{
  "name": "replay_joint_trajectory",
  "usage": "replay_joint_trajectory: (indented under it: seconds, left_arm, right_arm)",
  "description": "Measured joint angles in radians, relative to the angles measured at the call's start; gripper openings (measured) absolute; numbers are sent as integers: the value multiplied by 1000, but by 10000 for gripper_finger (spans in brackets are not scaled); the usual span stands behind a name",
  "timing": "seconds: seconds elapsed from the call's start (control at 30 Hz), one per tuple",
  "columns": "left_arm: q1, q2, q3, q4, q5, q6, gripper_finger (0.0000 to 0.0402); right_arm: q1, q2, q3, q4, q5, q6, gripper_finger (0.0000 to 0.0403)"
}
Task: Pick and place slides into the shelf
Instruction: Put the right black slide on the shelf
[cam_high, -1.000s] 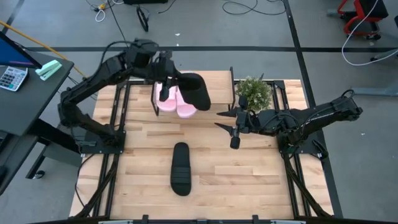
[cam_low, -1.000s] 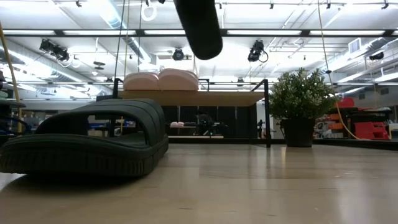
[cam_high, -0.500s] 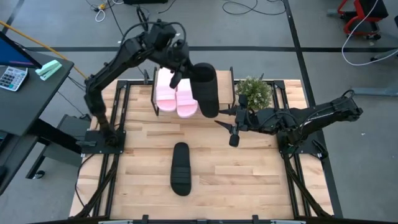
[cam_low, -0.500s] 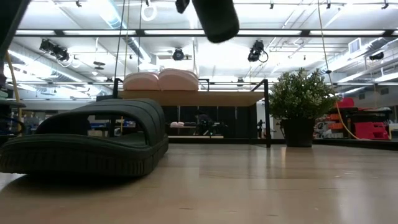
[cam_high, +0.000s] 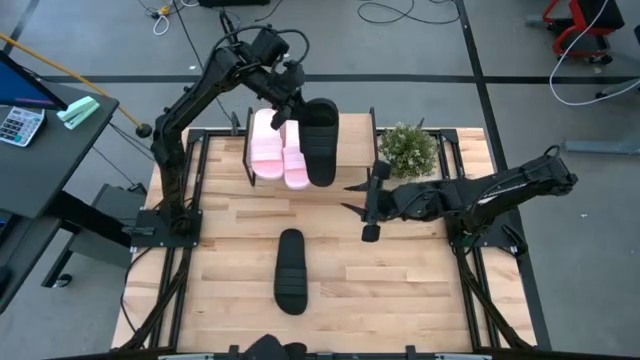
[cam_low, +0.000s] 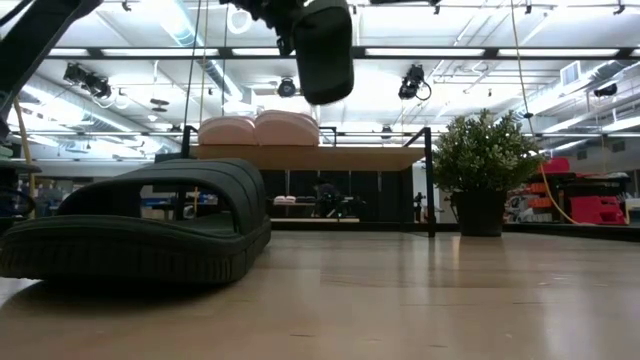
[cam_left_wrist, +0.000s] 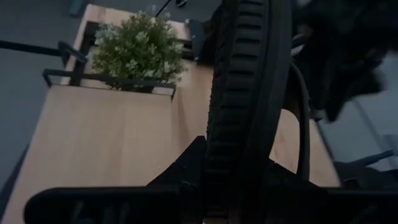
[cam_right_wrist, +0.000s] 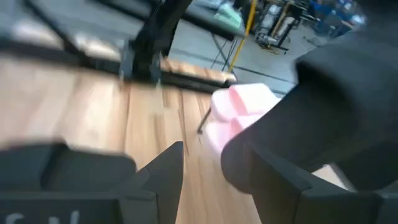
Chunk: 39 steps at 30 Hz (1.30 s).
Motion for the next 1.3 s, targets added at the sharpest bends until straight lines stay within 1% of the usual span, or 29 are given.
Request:
replay_joint_trajectory:
  seconds: [0.07, 0.17, 0.2, 0.37, 0.43, 0.53, 0.63, 0.7, 0.8, 1.0, 1.2, 1.3]
  left_arm:
    - [9, 2, 0, 0, 33, -25, 63]
    - [15, 2, 0, 2, 39, -79, 63]
    - [15, 2, 0, 7, 39, -98, 63]
    - [26, 2, 0, 32, 40, -188, 63]
    - [30, 2, 0, 55, 40, -247, 63]
    - [30, 2, 0, 82, 66, -328, 63]
    - [26, 2, 0, 80, 145, -416, 63]
    - [21, 2, 0, 79, 156, -457, 64]
    - [9, 2, 0, 46, 155, -463, 70]
    - [1, 2, 0, 23, 140, -405, 62]
    - [25, 2, 0, 20, 120, -393, 62]
    - [25, 2, 0, 22, 123, -399, 62]
  right_arm:
    - [2, 31, 0, -12, 1, -113, 174]
    - [15, 83, 0, -46, 24, -320, 174]
    - [23, 101, 0, -43, 60, -382, 174]
    - [91, 172, 0, -20, 349, -668, 174]
    - [112, 197, 0, 21, 428, -775, 174]
    - [127, 234, 1, 65, 515, -919, 174]
    - [125, 274, 1, 73, 620, -1056, 174]
    - [117, 299, 1, 85, 673, -1123, 174]
    - [113, 335, 1, 121, 745, -1203, 173]
    - [148, 346, 1, 144, 752, -1215, 158]
    - [239, 304, 2, 199, 752, -1238, 142]
    - [251, 283, 2, 239, 726, -1275, 140]
